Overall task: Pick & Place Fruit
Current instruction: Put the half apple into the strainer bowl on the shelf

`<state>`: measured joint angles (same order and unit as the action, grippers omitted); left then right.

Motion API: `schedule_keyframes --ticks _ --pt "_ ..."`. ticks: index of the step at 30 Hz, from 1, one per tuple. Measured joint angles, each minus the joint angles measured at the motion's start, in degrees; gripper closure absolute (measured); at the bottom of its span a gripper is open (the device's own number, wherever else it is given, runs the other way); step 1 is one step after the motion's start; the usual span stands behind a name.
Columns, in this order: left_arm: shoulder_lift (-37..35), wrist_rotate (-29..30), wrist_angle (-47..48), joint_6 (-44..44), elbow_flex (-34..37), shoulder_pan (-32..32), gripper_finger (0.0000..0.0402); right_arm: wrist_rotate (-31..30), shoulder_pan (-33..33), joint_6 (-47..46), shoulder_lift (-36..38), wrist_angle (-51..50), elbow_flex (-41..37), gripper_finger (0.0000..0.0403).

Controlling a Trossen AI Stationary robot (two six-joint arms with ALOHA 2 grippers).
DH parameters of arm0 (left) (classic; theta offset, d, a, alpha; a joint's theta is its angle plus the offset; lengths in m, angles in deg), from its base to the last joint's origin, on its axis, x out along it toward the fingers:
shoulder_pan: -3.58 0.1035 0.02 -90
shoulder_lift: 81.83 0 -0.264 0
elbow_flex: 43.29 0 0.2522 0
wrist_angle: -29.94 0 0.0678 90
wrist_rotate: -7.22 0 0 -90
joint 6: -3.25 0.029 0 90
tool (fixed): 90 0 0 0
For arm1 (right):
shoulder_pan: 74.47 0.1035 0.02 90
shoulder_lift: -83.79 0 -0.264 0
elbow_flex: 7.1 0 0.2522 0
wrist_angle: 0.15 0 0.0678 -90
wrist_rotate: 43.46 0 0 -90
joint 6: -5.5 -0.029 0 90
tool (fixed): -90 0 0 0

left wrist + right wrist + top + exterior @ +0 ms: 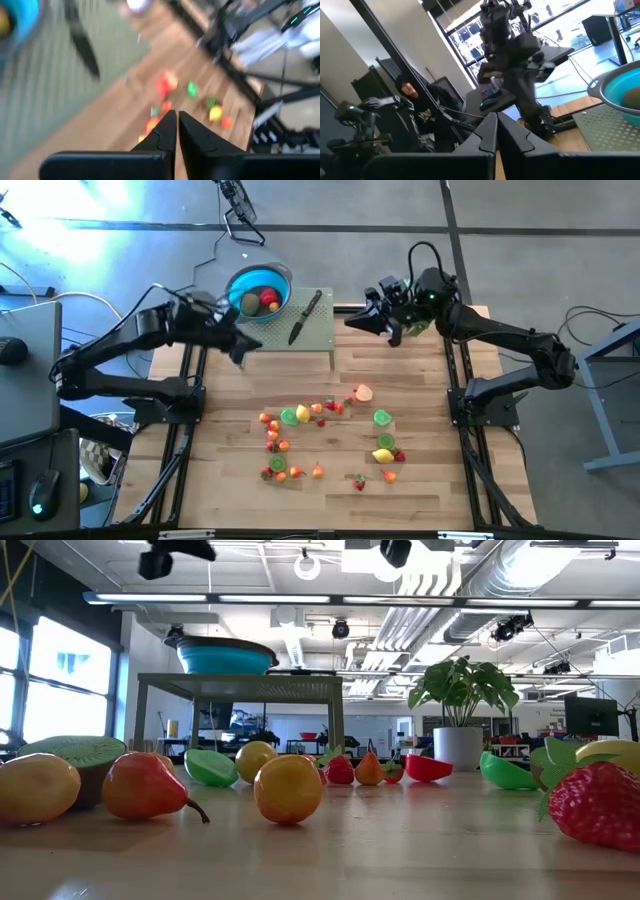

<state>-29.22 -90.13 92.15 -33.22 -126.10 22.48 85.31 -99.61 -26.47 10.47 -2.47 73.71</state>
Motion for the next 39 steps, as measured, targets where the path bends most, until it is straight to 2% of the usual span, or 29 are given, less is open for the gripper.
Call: schedule_keyframes --ticks 10,15,19,22,25,28,31,35,39 --pt "5.43 8.32 17.13 -12.86 0.10 -16.24 0.0401 -1.16 0.00 2.27 0.00 -1.03 0.00 0.0399" --pt "11.76 14.05 16.51 -16.42 1.39 -24.76 0.0401 -1.14 0.00 2.47 0.00 -1.03 0.00 0.0399" --pt "17.68 17.06 13.54 -17.30 1.75 -28.67 0.0401 -1.14 0.00 2.45 0.00 -1.03 0.00 0.0399" --pt "21.31 19.99 7.77 -14.72 1.77 -29.76 0.0401 -1.14 0.00 2.45 0.00 -0.96 0.02 0.0399" --pt "24.35 21.39 -4.49 -8.70 1.77 -29.45 0.0401 -1.14 0.00 2.40 -0.02 -0.92 0.02 0.0399" --pt "27.51 20.17 -18.40 -2.40 1.77 -27.54 0.0401 -1.15 0.00 2.33 -0.02 -0.90 0.02 0.0399" --pt "30.12 16.67 -26.01 0.48 1.77 -25.07 0.0402 -1.08 0.00 2.27 -0.02 -0.92 0.02 0.0399" --pt "31.22 13.54 -25.23 0.63 1.77 -22.92 0.0401 0.51 0.00 2.25 -0.02 -1.11 0.02 0.0399" --pt "30.97 12.27 -18.41 -0.07 1.77 -22.99 0.0401 2.37 0.00 2.21 -0.02 -2.27 0.04 0.0399"
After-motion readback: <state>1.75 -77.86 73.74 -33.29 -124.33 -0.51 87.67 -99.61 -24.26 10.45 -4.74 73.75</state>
